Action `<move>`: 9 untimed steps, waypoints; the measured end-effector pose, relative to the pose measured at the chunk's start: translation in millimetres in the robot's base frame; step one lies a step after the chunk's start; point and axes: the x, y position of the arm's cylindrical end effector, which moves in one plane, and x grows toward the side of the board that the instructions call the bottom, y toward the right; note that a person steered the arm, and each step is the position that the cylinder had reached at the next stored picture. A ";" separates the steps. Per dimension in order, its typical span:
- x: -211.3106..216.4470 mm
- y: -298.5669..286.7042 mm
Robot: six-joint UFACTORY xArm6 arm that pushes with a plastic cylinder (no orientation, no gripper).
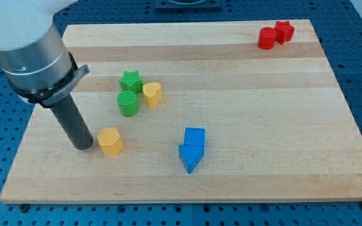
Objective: Place the yellow hexagon to the bottom of the green circle
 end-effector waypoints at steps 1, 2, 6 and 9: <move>15.3 12.7; 34.1 22.5; 20.5 26.2; 2.7 63.9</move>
